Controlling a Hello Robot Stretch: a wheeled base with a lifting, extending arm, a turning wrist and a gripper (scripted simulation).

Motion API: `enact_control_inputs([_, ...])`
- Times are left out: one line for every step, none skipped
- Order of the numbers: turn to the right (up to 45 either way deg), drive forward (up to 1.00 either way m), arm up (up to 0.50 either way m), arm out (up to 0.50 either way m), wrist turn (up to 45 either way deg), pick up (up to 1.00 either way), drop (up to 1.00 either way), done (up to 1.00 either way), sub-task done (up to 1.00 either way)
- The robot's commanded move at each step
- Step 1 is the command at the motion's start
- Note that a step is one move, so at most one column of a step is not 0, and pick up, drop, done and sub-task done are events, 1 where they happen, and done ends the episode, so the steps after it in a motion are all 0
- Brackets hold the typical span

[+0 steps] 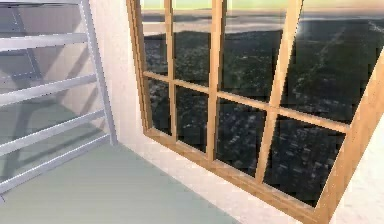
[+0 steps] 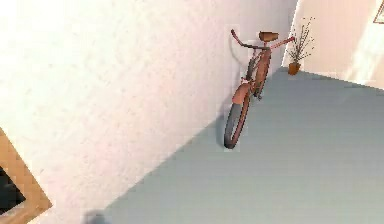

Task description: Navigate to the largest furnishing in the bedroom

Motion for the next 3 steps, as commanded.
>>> enact_control_inputs([0.0, 0.55, 0.0, 0.0, 0.0, 0.0, 0.0, 0.0, 0.0])
enact_control_inputs([-45.0, 0.0, 0.0, 0.0, 0.0, 0.0, 0.0, 0.0, 0.0])
enact_control_inputs([-3.0, 0.0, 0.0, 0.0, 0.0, 0.0, 0.0, 0.0, 0.0])
